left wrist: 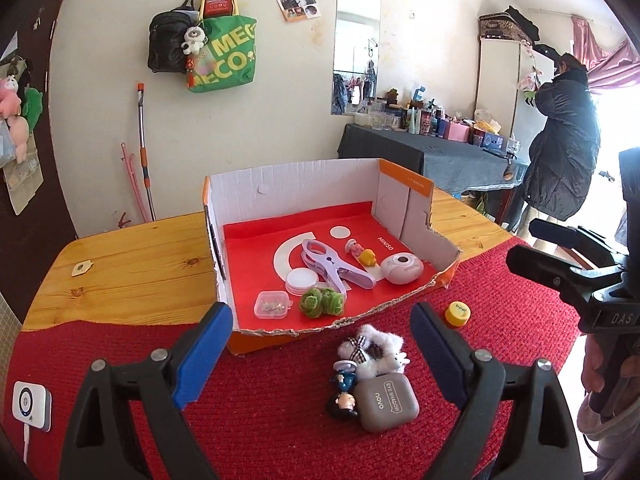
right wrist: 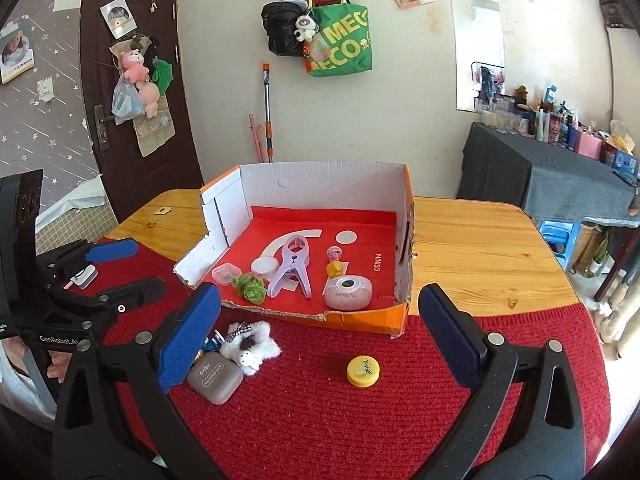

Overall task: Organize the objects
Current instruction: 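Withdraw both tools from the cardboard box back over the remaining items, then grasp the blue-hatted figurine with the left tool while the right tool grasps the yellow tin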

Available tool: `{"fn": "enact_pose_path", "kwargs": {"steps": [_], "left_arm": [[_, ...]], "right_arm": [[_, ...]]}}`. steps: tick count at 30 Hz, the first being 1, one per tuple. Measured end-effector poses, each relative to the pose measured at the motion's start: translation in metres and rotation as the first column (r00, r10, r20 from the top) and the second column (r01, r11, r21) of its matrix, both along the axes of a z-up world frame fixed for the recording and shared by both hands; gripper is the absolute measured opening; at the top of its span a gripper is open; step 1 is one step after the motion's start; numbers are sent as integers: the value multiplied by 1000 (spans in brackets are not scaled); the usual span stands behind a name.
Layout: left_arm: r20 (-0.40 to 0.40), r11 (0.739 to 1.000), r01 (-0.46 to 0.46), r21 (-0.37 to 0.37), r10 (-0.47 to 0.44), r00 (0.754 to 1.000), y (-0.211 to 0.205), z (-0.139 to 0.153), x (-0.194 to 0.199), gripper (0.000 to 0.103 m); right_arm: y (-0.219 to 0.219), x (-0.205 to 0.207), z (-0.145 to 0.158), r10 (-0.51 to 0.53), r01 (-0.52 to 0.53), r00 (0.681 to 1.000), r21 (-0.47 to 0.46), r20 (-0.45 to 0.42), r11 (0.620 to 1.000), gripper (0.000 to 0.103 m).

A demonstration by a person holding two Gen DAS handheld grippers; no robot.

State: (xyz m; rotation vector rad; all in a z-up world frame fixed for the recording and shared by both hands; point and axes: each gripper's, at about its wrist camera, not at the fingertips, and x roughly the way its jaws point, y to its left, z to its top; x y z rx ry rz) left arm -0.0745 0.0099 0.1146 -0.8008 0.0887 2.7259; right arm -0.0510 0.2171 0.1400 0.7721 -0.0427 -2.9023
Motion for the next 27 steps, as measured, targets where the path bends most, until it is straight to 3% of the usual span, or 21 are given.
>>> {"fn": "enact_pose_path", "kwargs": {"steps": [4,13,20,27], "left_arm": [[-4,1000,-10,-9,10,1000,2,-13,8,92],[127,998,-32,48,26,992,-2,-57,3,92],[187,999,-48,17,44,981,-5,-74,-7,92],[229,1000,-22,-15,24,973,-9,-80,-12,92]], "right_arm": [[-1,9,-12,-38,38,999,27,-20,999,101],[3,5,-52,-53,53,997,-3,55,999,101],[4,-2,-70,-58,55,991,27,120,998,101],[14,-9,-77,-63,68,984,-21,164,997,101]]}}
